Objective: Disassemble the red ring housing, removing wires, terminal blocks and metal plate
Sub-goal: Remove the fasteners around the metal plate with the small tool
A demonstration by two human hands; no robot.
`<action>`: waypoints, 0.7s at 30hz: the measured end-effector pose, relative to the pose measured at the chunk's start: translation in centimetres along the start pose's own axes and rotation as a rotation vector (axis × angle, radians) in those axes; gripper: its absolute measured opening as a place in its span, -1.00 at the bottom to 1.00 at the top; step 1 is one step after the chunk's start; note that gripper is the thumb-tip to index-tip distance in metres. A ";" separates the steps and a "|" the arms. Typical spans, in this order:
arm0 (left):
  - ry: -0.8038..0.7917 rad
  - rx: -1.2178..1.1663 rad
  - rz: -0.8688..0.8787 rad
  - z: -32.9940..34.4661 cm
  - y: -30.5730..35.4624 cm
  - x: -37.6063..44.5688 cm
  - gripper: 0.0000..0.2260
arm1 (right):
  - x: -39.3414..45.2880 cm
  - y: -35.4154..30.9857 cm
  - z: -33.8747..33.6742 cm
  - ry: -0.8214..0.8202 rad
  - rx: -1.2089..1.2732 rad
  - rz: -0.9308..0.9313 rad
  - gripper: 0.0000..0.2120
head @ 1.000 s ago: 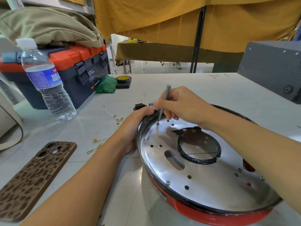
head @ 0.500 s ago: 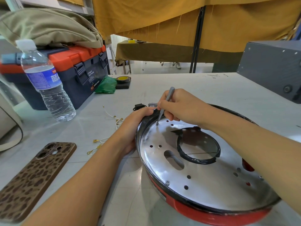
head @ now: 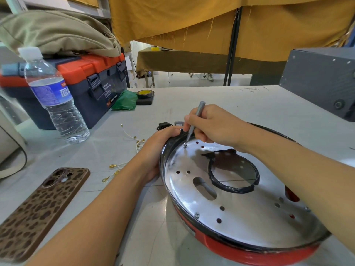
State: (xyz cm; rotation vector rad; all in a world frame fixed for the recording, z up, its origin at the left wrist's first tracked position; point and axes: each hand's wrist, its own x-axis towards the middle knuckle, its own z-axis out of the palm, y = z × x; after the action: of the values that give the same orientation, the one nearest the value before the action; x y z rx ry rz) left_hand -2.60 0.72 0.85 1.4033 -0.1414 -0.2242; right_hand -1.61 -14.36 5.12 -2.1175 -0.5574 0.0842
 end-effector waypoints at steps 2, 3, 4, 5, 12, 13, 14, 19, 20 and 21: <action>0.022 0.062 -0.022 0.3 0.5 0.2 -0.71 | 0.1 0.1 0.0 0.017 -0.033 0.011 -0.70; 0.033 0.088 -0.015 0.3 0.6 0.3 -0.70 | 0.1 0.2 0.0 0.027 -0.050 0.015 -0.70; 0.040 0.113 0.007 0.3 0.6 0.4 -0.70 | 0.2 0.2 0.0 0.034 -0.063 0.019 -0.70; 0.045 0.136 0.035 0.3 0.6 0.2 -0.70 | 0.1 0.2 -0.1 0.037 -0.064 0.020 -0.72; 0.025 0.073 0.158 -0.8 -0.4 -0.6 -0.74 | 0.0 0.1 -0.3 0.043 0.002 -0.007 -0.69; 0.039 0.125 0.174 -1.0 -0.4 -0.5 -0.72 | 0.0 0.1 -0.3 0.042 0.000 -0.018 -0.66; 0.051 0.192 0.193 -1.2 -0.3 -0.5 -0.71 | 0.0 0.1 -0.2 0.036 0.004 -0.027 -0.63; 0.076 0.455 0.227 -1.6 0.7 -0.6 -0.77 | 0.0 0.2 -0.5 -0.014 0.039 0.009 -0.71; 0.079 0.514 0.229 -1.6 0.9 -0.6 -0.78 | 0.0 0.2 -0.5 -0.023 0.042 0.027 -0.73; 0.082 0.581 0.227 -1.5 1.3 -0.6 -0.79 | 0.0 0.3 -0.5 -0.030 0.043 0.040 -0.75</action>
State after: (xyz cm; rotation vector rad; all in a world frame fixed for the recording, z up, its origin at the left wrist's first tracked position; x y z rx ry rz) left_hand -2.75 2.51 1.86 1.9530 -0.3135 0.0735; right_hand -1.35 -14.90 5.18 -2.0883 -0.5265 0.1493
